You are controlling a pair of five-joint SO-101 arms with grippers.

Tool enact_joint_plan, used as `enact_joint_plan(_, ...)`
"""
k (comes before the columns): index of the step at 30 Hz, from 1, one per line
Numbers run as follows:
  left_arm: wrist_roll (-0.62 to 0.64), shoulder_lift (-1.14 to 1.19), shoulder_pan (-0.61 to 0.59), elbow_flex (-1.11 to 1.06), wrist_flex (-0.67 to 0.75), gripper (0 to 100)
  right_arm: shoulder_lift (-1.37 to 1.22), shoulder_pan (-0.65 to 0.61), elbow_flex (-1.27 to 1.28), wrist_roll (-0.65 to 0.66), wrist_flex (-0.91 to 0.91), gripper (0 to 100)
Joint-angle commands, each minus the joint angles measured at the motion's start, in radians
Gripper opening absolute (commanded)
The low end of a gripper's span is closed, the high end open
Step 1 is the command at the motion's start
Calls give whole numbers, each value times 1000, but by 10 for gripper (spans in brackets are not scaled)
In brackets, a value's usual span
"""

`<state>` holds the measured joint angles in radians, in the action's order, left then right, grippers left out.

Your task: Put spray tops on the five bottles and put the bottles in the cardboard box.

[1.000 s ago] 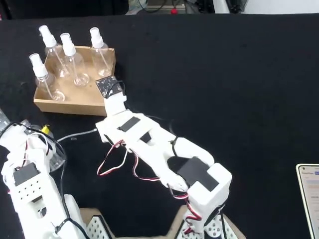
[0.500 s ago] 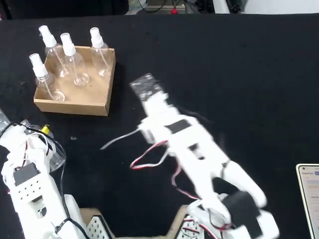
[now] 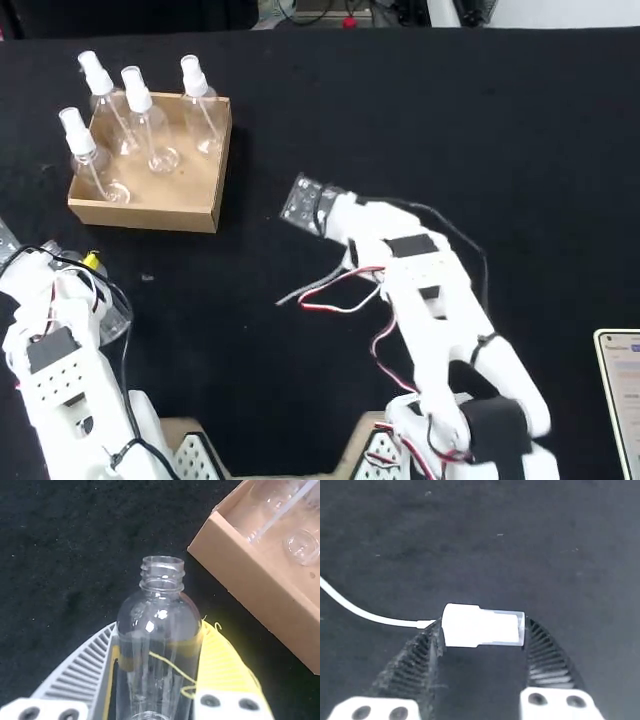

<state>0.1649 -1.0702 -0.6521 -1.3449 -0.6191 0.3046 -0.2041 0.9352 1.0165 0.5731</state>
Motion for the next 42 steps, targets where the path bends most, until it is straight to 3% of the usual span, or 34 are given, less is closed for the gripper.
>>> enact_joint_plan(1,8,-17,-8,7,18,109,-45,-66,-35,-117,-37,148)
enact_joint_plan(6,6,-17,-10,7,17,109,-110,-78,-125,-580,-31,282)
enact_joint_plan(10,5,-17,-10,5,15,109,-119,-78,-208,-939,109,374)
enact_joint_plan(18,5,-17,-10,5,17,109,-128,-78,-469,-1479,459,381)
enact_joint_plan(23,5,-17,-10,5,17,109,-130,-87,-486,-1734,404,378)
enact_joint_plan(26,5,-17,-10,5,17,109,-130,-110,-461,-1815,307,378)
enact_joint_plan(34,9,-17,-10,7,18,109,-130,-123,-343,-1835,35,378)
enact_joint_plan(42,11,-17,-10,7,18,109,-211,-133,-371,-1901,18,378)
